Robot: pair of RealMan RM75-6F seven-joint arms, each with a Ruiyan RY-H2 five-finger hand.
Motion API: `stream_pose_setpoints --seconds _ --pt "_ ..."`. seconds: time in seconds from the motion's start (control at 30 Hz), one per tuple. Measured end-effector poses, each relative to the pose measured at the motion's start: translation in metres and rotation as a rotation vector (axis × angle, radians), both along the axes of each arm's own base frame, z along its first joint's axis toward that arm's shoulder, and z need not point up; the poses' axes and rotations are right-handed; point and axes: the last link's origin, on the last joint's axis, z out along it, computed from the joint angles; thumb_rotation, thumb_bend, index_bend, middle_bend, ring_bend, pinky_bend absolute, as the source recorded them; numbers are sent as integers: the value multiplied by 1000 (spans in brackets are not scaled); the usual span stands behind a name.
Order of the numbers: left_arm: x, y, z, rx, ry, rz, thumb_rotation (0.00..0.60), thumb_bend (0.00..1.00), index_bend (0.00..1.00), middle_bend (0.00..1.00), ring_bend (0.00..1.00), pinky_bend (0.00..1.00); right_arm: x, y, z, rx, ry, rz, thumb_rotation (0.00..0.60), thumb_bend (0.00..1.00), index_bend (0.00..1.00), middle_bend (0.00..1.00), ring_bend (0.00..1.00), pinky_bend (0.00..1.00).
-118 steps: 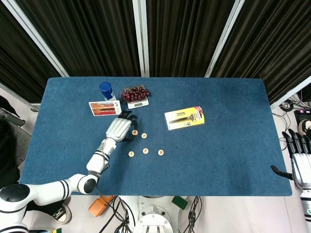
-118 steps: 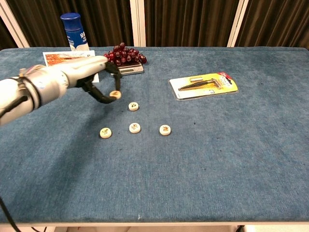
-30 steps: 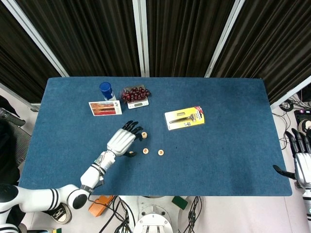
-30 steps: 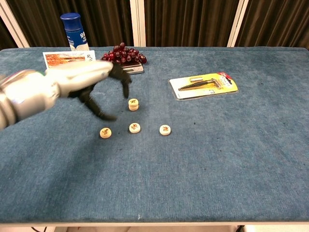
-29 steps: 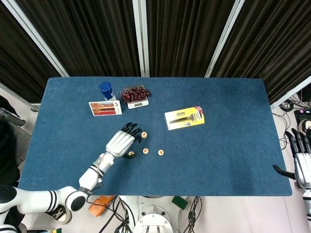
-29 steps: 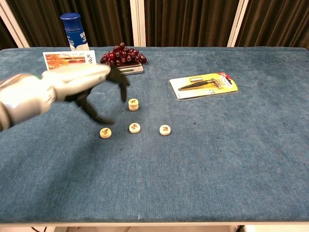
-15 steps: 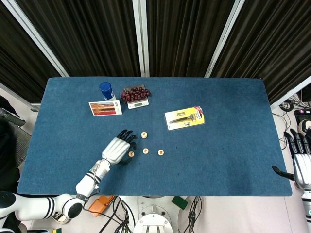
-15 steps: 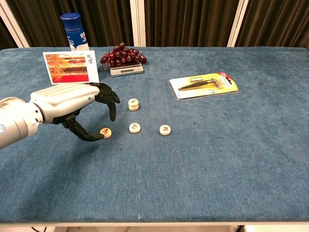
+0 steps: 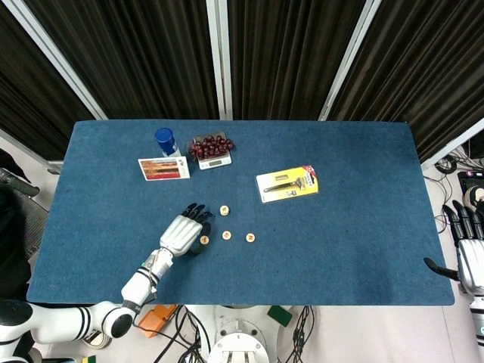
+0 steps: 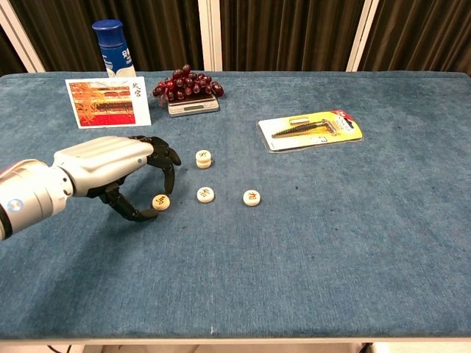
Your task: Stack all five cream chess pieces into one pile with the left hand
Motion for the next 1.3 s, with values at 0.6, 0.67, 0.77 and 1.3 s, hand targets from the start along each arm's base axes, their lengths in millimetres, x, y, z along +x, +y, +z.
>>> stream_pose_setpoints --seconds 0.6,0.67,0.77,1.3 --pt "2 10 6 38 -35 14 600 371 516 134 0 0 3 0 -1 1 4 4 600 153 0 24 0 37" --pt "9 16 10 52 -62 12 600 371 516 135 0 0 4 0 -1 2 5 9 600 153 0 24 0 37" --pt "23 28 15 68 -93 10 600 370 516 134 0 0 5 1 -2 3 4 12 600 153 0 24 0 37" --pt "76 80 -1 42 -82 89 600 357 501 134 0 0 -5 8 3 -14 -5 -16 600 153 0 24 0 37"
